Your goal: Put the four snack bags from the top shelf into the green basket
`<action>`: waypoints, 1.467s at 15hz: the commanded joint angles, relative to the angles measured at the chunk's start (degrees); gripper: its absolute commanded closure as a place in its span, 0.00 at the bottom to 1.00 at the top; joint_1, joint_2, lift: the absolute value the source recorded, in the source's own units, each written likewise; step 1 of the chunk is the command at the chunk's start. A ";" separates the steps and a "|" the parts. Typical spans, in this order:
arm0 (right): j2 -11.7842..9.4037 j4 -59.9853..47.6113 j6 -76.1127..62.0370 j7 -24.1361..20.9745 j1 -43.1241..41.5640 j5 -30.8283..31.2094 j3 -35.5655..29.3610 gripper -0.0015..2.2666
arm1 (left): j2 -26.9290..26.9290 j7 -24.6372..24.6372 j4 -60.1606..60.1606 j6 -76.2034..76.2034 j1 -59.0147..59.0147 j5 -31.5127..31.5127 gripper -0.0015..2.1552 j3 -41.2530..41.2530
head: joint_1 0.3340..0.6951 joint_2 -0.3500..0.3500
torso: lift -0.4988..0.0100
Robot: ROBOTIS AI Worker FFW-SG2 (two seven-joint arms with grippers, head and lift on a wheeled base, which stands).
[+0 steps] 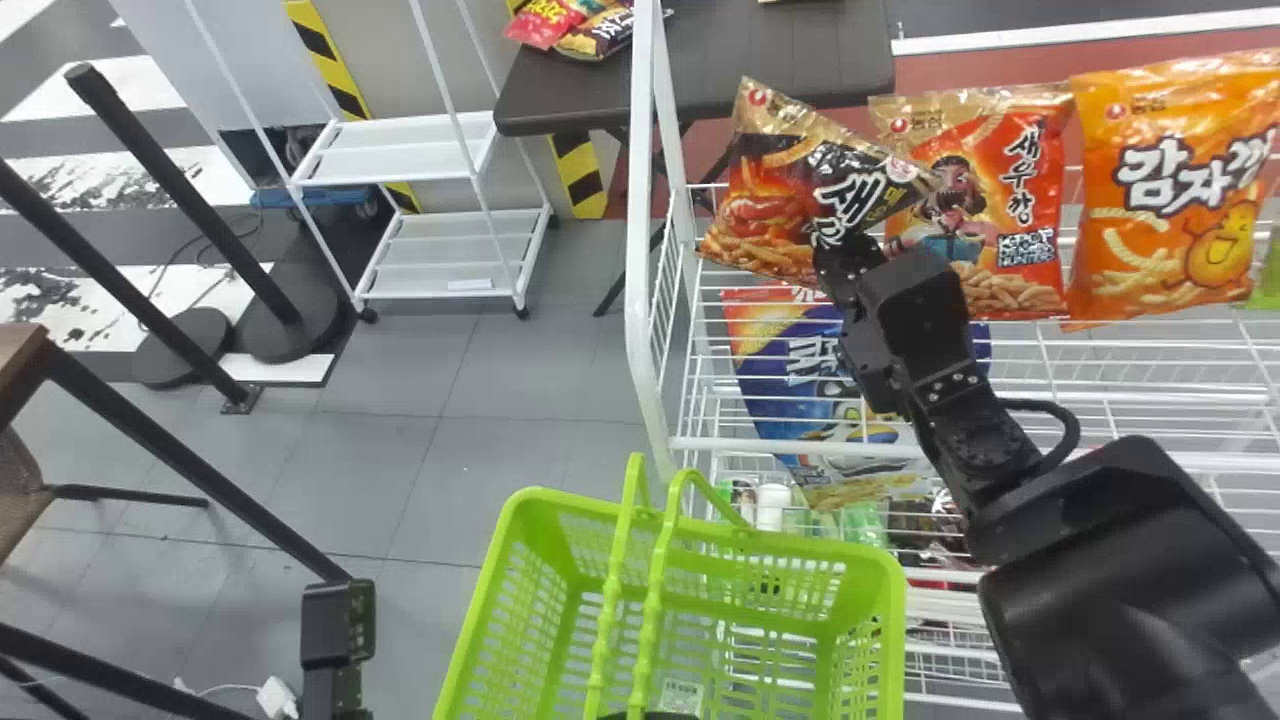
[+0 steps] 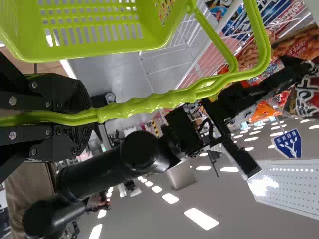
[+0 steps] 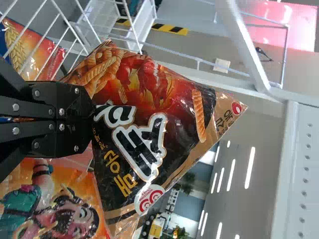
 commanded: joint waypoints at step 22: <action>-9.41 -41.87 30.73 2.47 40.51 -8.22 3.78 0.99 | -1.03 2.36 0.45 1.31 -5.32 -0.87 0.99 0.00 | 1.00 0.86 | 0.98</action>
